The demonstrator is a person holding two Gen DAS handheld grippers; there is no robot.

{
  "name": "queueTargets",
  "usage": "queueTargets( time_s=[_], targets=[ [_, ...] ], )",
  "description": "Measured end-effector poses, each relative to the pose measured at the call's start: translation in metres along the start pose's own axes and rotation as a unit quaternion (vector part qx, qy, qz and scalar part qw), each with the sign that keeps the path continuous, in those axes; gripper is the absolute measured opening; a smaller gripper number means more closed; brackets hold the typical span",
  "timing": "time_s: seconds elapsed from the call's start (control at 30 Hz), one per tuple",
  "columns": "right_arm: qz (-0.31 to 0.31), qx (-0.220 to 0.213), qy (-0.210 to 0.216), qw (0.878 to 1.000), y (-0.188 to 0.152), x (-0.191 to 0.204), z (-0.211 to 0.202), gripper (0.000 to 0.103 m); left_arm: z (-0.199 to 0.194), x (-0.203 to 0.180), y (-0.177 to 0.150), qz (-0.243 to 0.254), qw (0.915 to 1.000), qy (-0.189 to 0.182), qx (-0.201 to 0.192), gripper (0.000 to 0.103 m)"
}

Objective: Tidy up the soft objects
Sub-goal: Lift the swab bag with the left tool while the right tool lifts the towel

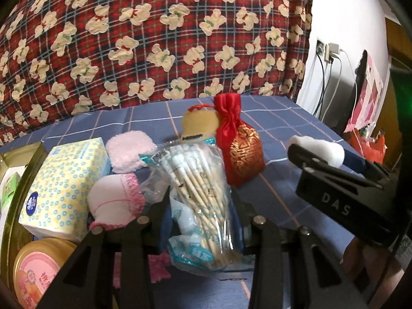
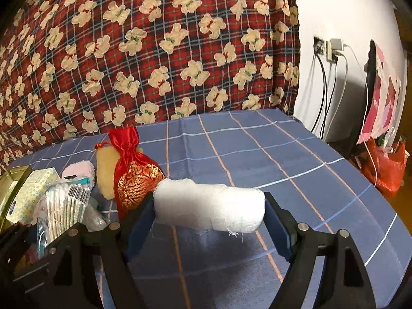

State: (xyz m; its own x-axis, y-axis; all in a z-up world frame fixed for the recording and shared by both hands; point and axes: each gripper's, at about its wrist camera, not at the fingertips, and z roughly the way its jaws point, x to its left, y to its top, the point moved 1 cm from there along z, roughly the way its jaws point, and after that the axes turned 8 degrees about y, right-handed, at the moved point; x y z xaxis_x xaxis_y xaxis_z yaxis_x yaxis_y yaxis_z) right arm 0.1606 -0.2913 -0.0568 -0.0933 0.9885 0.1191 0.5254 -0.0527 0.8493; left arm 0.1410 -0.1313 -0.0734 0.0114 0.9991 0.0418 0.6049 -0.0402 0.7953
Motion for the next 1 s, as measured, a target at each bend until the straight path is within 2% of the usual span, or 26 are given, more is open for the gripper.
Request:
queueTargets(
  time_s=[0.13, 0.4, 0.7, 1.0],
  targets=[
    [-0.001, -0.023, 0.006, 1.000, 0.000, 0.002, -0.008, 0.082, -0.005, 0.003, -0.001, -0.003, 0.9999, 0.005, -0.014, 0.038],
    [-0.004, -0.040, 0.011, 0.999, -0.001, 0.005, -0.014, 0.082, -0.010, 0.007, -0.001, -0.009, 0.9996, 0.009, -0.025, 0.038],
    [-0.011, -0.070, 0.004, 0.997, -0.003, 0.008, -0.024, 0.082, -0.016, 0.010, -0.002, -0.018, 0.9988, 0.016, -0.043, 0.038],
    [-0.018, -0.111, 0.005, 0.994, -0.006, 0.011, -0.040, 0.082, -0.031, 0.017, -0.003, -0.023, 0.9961, 0.030, -0.079, 0.038]
  ],
)
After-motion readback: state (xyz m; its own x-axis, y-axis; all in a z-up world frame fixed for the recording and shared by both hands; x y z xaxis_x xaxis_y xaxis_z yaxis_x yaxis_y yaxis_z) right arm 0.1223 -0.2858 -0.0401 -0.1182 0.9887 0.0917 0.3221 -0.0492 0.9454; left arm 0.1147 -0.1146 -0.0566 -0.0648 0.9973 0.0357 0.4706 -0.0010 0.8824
